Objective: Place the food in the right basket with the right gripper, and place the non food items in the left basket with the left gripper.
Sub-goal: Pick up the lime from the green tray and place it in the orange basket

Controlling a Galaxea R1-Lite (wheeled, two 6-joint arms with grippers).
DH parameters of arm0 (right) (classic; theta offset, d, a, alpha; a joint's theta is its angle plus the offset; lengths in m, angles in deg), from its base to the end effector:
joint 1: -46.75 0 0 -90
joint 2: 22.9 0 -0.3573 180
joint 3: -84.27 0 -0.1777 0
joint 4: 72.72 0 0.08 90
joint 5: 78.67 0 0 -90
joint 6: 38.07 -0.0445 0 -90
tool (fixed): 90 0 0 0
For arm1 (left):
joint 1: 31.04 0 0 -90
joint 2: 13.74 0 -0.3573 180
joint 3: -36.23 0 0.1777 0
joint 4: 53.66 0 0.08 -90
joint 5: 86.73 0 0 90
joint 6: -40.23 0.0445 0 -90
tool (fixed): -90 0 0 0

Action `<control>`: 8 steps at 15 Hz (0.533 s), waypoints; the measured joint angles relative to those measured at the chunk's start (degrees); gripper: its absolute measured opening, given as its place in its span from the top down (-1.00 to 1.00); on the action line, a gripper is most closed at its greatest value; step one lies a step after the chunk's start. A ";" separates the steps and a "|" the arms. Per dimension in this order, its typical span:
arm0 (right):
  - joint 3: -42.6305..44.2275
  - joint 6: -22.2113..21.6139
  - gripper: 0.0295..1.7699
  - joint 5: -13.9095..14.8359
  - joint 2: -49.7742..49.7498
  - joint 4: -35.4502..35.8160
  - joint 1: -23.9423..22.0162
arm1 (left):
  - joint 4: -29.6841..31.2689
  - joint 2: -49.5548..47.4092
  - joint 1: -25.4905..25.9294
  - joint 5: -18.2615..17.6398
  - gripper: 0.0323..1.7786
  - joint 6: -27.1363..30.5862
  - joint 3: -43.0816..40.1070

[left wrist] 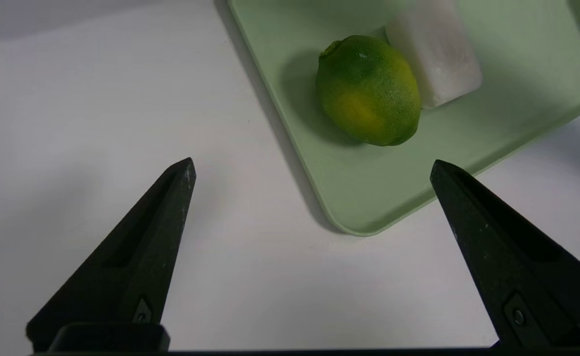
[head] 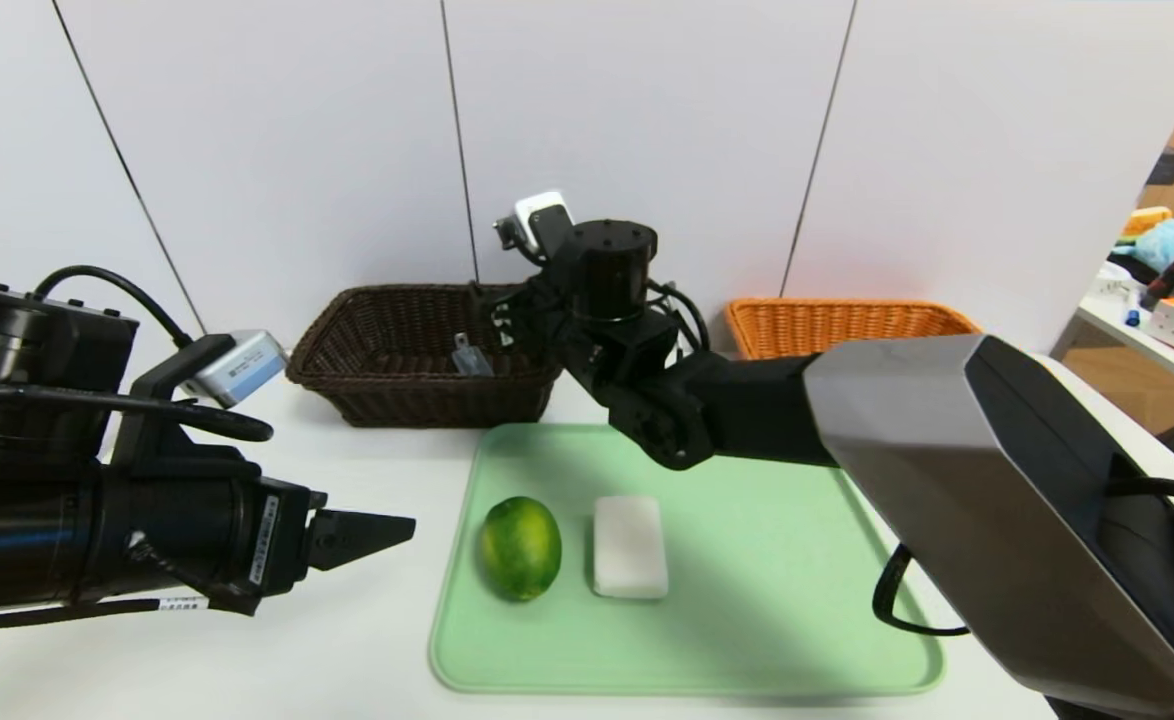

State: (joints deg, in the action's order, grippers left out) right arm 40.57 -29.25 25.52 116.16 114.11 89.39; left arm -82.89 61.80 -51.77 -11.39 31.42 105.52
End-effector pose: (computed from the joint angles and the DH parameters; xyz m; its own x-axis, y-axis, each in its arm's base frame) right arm 0.4269 0.3782 0.2343 0.8774 0.4747 0.0688 -0.4632 0.8758 -0.1358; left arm 0.1715 -0.0769 0.2552 0.6472 -0.5156 -0.5615 0.4457 0.8535 -0.2699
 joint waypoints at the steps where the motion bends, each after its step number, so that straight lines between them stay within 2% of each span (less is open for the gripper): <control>1: -0.09 -0.13 -0.73 0.79 -1.02 -1.12 -0.28 | -0.01 -0.50 0.30 -0.02 -0.90 -0.05 0.00; 4: -0.78 -0.24 -0.80 2.38 -4.61 -4.85 -1.44 | -0.06 -1.29 1.40 -0.16 -0.90 -0.46 -0.02; 8: -1.11 -1.99 -0.85 2.78 -10.14 -18.08 -3.73 | -0.04 -1.79 1.71 -0.27 -0.90 -0.57 -0.02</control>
State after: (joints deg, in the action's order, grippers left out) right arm 39.46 -31.24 28.30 106.02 96.03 85.66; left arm -82.93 60.01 -50.06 -11.66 30.85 105.49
